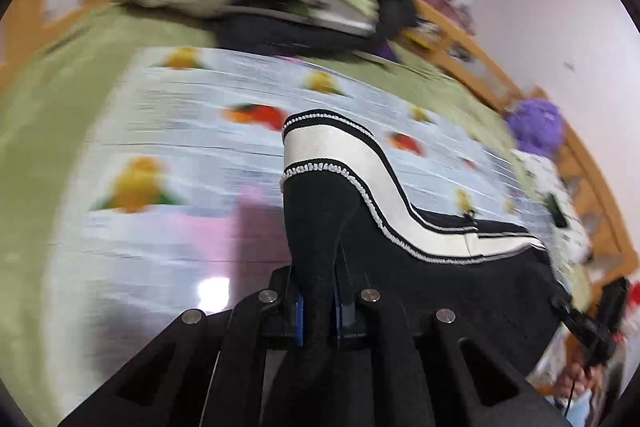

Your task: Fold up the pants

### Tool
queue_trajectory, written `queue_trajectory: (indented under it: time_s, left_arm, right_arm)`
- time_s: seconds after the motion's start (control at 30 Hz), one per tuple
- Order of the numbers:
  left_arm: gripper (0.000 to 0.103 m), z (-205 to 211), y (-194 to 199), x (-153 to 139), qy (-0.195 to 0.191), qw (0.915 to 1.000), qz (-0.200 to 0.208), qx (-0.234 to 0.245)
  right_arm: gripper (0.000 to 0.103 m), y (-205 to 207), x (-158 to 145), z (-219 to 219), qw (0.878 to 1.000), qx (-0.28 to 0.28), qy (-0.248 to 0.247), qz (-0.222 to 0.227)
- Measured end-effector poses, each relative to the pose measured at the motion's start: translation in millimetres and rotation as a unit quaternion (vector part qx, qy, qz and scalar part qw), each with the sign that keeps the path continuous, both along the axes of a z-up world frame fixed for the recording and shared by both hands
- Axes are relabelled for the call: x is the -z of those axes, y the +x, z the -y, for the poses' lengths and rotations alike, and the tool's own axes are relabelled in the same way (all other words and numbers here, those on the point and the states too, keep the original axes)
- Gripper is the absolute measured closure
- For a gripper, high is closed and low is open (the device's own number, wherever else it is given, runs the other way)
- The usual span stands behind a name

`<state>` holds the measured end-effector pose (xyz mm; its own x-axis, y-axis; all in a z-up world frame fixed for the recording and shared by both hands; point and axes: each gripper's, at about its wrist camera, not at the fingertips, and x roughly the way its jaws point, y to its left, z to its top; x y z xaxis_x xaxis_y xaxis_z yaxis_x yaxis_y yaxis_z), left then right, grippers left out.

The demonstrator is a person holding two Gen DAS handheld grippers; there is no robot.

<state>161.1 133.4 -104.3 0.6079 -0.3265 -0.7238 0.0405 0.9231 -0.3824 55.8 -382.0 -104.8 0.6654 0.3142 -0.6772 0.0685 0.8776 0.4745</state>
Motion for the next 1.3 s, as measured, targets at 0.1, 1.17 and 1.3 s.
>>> queue_trajectory:
  time_s: [0.1, 1.17, 1.3]
  left_arm:
    - [0.093, -24.5, -9.7, 6.4, 0.035, 0.9988, -0.007, -0.034]
    - [0.04, 22.4, -68.9, 46.2, 0.094, 0.9945, -0.02, -0.041]
    - [0.04, 25.8, -65.2, 49.7, 0.097, 0.9942, -0.026, -0.04]
  right_arm:
    - [0.096, 6.9, 17.1, -38.6, 0.998, -0.047, -0.04, -0.028]
    - [0.085, 38.0, 22.5, 105.5, 0.993, 0.109, 0.053, -0.009]
    - [0.079, 57.2, 46.3, 97.1, 0.99, 0.099, -0.054, -0.087]
